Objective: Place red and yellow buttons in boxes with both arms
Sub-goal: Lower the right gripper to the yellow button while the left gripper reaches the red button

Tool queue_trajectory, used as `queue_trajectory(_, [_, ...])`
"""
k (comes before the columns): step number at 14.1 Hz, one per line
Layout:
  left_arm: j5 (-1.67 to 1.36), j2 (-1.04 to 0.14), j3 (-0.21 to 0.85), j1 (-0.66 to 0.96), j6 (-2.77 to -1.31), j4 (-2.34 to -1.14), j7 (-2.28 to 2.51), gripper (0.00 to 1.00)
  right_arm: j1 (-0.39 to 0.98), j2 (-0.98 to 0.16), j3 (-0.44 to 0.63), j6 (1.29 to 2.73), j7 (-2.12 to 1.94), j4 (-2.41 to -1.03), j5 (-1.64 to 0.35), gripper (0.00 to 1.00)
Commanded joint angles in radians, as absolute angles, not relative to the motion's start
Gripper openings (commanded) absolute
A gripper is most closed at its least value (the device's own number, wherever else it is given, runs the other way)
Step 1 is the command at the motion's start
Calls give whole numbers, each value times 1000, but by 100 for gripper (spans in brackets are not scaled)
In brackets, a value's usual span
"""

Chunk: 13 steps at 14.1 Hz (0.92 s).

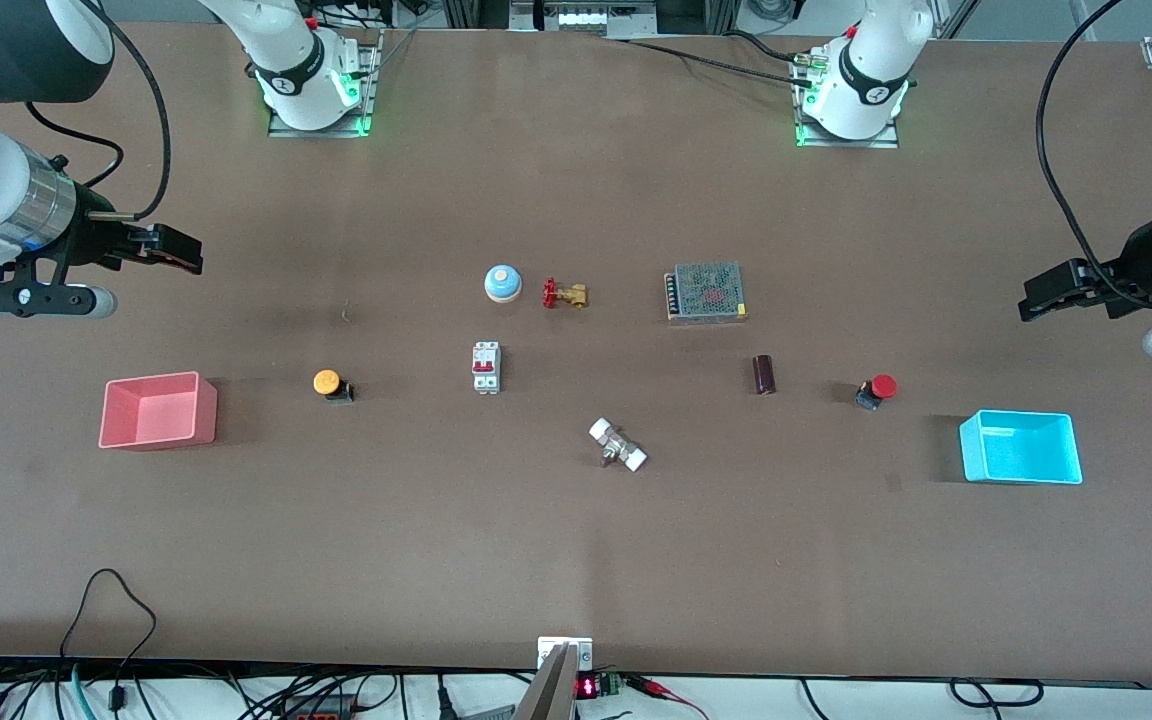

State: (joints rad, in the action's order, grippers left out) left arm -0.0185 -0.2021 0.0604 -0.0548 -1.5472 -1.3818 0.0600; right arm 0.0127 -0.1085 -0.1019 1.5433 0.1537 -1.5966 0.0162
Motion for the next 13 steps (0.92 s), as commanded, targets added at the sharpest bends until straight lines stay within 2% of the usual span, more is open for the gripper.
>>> queue_trajectory(1, [-8, -192, 66, -61, -1537, -1382, 43, 100, 14, -97, -101, 1537, 141, -1609, 21, 100])
queue_trajectory(8, [2, -222, 71, -43, -1536, -1377, 46, 100, 3, -126, -98, 1534, 109, -1565, 6, 100])
queue_trajectory(13, [-9, -385, 68, -54, -1535, -1378, 46, 100, 9, -184, -98, 1534, 132, -1551, 11, 100])
